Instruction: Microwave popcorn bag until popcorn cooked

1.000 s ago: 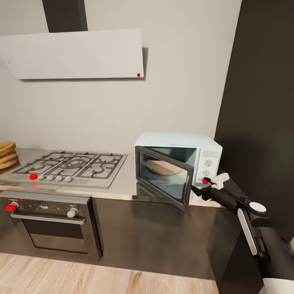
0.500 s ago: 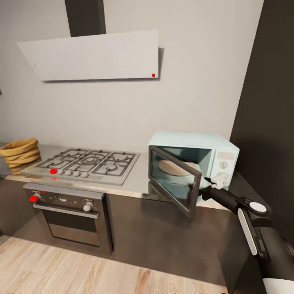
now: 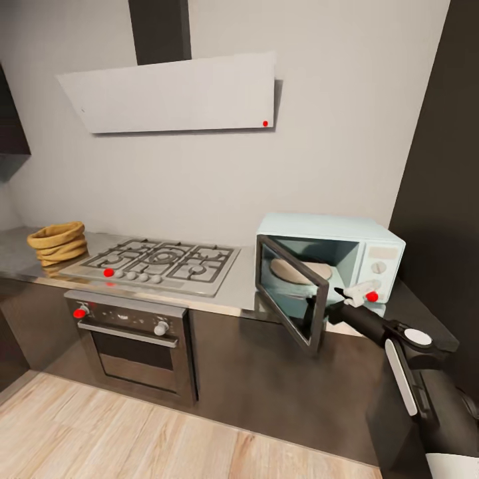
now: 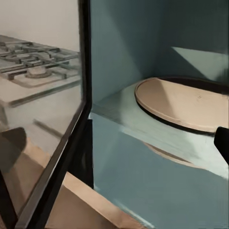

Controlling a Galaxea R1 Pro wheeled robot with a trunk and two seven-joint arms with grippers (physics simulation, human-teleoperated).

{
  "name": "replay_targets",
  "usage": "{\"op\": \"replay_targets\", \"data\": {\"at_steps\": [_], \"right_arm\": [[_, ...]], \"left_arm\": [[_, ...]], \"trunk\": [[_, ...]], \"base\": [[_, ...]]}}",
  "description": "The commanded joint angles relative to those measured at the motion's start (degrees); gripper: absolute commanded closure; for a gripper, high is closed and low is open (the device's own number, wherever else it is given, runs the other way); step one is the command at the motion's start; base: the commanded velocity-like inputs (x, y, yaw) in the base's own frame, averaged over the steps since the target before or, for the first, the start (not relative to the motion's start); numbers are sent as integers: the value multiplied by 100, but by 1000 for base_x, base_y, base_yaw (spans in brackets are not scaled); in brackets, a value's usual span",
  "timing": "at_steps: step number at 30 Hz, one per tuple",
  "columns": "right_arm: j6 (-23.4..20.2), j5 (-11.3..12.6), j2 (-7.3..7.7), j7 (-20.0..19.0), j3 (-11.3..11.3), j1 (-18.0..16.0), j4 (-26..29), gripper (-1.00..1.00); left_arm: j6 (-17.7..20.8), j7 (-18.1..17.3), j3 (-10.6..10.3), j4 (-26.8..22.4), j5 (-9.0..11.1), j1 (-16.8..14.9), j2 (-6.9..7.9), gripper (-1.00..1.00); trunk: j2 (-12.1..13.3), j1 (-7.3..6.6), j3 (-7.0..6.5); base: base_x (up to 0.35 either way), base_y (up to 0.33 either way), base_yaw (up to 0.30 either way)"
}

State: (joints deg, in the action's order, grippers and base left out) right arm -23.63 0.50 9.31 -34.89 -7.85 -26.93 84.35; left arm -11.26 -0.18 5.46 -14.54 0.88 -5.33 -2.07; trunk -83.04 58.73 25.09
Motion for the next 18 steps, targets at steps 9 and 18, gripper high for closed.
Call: {"op": "replay_targets", "data": {"at_steps": [9, 18], "right_arm": [[4, 30, -148, 312, -24, 76, 63, -100], [-14, 12, -156, 924, 19, 79, 55, -100]], "left_arm": [[-17, -1, 26, 4, 9, -4, -4, -100], [-16, -2, 26, 4, 9, -4, -3, -100]], "trunk": [[-3, 0, 6], [-3, 0, 6]], "base": [[0, 0, 1], [0, 0, 0]]}}
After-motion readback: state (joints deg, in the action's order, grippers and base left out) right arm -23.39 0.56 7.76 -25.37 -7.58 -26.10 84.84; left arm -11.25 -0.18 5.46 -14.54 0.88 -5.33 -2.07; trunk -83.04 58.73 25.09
